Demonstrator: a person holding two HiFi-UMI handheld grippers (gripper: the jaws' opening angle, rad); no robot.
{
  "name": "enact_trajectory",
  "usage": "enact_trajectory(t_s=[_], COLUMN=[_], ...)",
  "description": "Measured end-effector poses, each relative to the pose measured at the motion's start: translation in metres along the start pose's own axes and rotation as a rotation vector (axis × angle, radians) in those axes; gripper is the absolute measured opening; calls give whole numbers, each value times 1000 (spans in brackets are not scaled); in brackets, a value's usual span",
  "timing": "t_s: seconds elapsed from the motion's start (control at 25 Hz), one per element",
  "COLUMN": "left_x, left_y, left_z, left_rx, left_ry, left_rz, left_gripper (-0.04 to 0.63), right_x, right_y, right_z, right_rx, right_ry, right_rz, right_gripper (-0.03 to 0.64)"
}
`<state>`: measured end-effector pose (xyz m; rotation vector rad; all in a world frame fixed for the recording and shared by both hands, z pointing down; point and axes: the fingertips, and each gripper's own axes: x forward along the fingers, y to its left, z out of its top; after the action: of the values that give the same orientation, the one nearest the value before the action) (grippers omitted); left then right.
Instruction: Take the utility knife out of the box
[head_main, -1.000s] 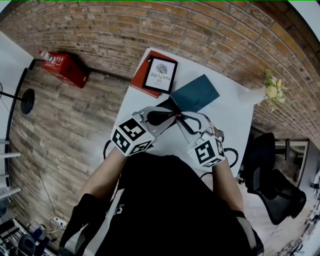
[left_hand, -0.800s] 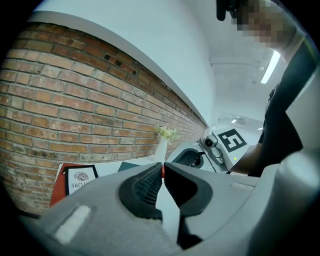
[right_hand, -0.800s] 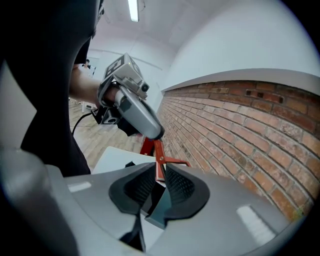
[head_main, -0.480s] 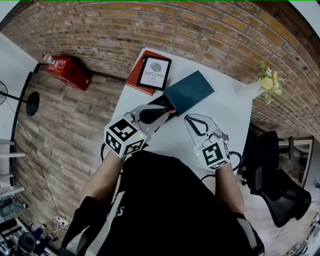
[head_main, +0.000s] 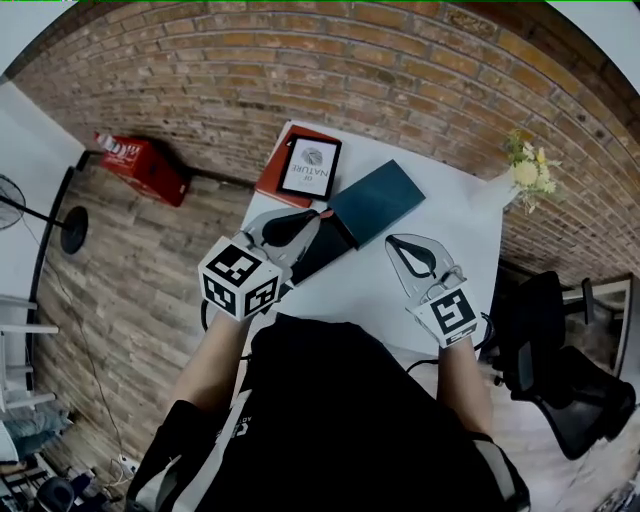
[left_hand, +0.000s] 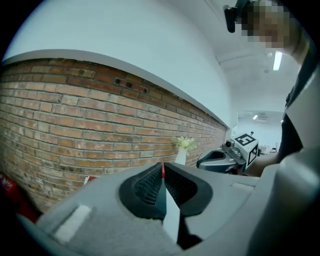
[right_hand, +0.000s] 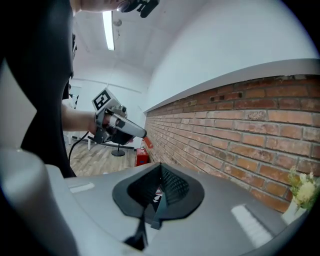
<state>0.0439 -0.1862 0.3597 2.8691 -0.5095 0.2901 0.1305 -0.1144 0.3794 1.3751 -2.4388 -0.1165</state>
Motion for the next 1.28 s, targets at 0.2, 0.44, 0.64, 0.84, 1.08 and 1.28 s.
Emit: enact_trajectory(t_s=[0.2, 0.44, 0.64, 0.84, 1.08, 1.28], left_x=[-3, -8, -12, -11, -8, -11], left_y=[19, 46, 67, 79, 86, 92], left_z=[23, 50, 62, 68, 72, 67], left_rx=[65, 71, 44, 9, 25, 18], left_ry=[-16, -70, -114, -151, -151, -151], left_rz=[32, 53, 85, 104, 107, 114], left_gripper=[20, 20, 20, 18, 20, 20], right_x=[9, 18, 26, 29, 39, 45], right_y=[-16, -37, -37, -46, -50, -44], right_z=[16, 60, 77, 82, 83, 75], right_rx=[24, 203, 195, 236, 244, 258], right_ry=[-21, -180, -200, -225, -223, -218], right_rz=[-21, -106, -125, -175, -180, -169], right_gripper=[0, 0, 0, 0, -2, -2])
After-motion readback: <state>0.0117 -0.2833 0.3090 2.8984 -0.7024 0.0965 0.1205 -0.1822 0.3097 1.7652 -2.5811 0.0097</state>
